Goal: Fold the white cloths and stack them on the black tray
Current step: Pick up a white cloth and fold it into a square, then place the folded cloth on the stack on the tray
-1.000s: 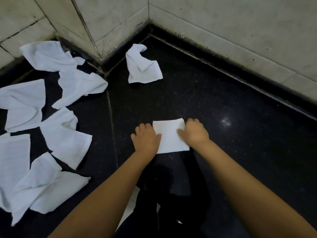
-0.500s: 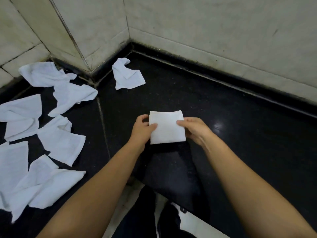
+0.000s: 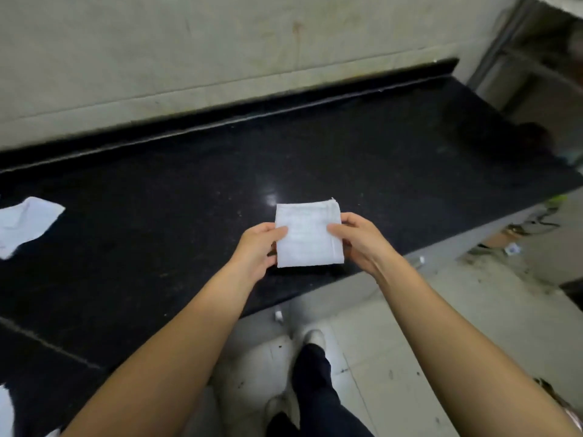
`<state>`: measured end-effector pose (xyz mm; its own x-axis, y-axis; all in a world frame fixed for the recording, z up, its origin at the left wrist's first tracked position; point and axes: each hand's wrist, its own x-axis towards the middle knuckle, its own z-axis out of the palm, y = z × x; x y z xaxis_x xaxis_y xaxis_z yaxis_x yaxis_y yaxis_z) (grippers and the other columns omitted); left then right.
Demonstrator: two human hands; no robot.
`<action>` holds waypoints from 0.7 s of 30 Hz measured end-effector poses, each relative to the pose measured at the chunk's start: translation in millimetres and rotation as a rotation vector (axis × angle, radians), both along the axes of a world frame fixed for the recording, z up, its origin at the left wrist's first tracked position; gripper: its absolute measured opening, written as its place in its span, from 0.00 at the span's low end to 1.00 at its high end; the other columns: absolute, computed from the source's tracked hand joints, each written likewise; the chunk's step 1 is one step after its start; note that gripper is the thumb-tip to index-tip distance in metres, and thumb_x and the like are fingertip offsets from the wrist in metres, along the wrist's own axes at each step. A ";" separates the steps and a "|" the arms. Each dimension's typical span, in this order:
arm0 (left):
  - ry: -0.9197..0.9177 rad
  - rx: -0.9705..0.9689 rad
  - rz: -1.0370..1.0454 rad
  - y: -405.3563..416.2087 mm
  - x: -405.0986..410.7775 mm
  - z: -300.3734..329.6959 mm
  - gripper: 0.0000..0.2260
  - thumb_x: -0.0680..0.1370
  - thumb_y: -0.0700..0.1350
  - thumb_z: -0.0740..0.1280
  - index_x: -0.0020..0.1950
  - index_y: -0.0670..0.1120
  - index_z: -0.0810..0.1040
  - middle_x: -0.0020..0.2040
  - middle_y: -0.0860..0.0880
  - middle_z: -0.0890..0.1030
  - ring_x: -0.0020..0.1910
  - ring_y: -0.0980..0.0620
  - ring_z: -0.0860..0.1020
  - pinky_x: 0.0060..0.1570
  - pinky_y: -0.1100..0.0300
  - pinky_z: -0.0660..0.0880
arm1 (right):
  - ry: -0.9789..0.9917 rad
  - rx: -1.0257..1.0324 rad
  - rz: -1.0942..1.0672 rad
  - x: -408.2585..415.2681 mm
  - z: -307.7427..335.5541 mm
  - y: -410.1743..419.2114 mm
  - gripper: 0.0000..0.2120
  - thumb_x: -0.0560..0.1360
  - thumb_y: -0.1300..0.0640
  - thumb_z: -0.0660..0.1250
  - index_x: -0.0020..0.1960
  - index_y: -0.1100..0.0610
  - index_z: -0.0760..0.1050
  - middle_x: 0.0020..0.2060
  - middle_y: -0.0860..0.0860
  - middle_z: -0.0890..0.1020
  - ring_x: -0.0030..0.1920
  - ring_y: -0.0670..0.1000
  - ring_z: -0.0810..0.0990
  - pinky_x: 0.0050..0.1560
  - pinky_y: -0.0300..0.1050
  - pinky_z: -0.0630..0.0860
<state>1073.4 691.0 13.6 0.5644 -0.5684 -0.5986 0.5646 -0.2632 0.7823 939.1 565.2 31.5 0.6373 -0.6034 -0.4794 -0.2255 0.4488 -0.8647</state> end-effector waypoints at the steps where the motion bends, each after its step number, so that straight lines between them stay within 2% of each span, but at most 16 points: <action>1: 0.002 -0.004 -0.062 -12.6 -15.4 -1.0 0.04 0.77 0.37 0.65 0.42 0.44 0.76 0.42 0.46 0.81 0.40 0.51 0.80 0.39 0.56 0.78 | 0.008 -0.016 -0.051 -23.5 -1.2 -5.3 0.06 0.76 0.68 0.62 0.52 0.61 0.74 0.42 0.53 0.81 0.40 0.50 0.81 0.37 0.44 0.80; 6: -0.020 -0.017 -0.317 -83.1 -103.0 7.4 0.04 0.77 0.36 0.65 0.42 0.43 0.75 0.42 0.45 0.81 0.41 0.50 0.79 0.46 0.53 0.78 | 0.052 -0.056 -0.310 -135.7 -2.8 -39.4 0.05 0.77 0.65 0.63 0.49 0.57 0.74 0.43 0.52 0.80 0.41 0.50 0.79 0.39 0.43 0.76; 11: -0.055 -0.042 -0.485 -171.4 -188.5 14.3 0.05 0.77 0.36 0.65 0.42 0.42 0.75 0.41 0.45 0.80 0.37 0.51 0.78 0.38 0.58 0.77 | 0.064 -0.098 -0.480 -233.0 0.8 -97.1 0.05 0.77 0.65 0.63 0.51 0.60 0.72 0.42 0.52 0.79 0.41 0.50 0.78 0.41 0.44 0.76; 13: -0.065 -0.064 -0.524 -213.9 -228.6 17.7 0.05 0.77 0.36 0.65 0.41 0.42 0.75 0.39 0.45 0.80 0.34 0.52 0.78 0.34 0.61 0.77 | 0.068 -0.116 -0.520 -274.8 4.6 -130.2 0.04 0.77 0.65 0.63 0.49 0.58 0.73 0.42 0.52 0.79 0.41 0.50 0.78 0.42 0.45 0.76; 17: -0.065 -0.127 -0.567 -299.9 -313.2 30.3 0.05 0.77 0.36 0.65 0.41 0.43 0.75 0.40 0.46 0.80 0.37 0.51 0.78 0.37 0.59 0.77 | 0.082 -0.150 -0.562 -360.1 21.9 -211.0 0.06 0.77 0.65 0.63 0.44 0.56 0.73 0.41 0.51 0.79 0.40 0.50 0.78 0.41 0.45 0.75; 21: -0.073 -0.162 -0.562 -375.8 -377.2 48.3 0.06 0.77 0.36 0.65 0.40 0.44 0.74 0.40 0.46 0.79 0.37 0.52 0.78 0.35 0.62 0.77 | 0.119 -0.235 -0.540 -423.8 42.7 -292.4 0.04 0.76 0.66 0.64 0.46 0.58 0.73 0.41 0.53 0.79 0.41 0.51 0.78 0.40 0.45 0.74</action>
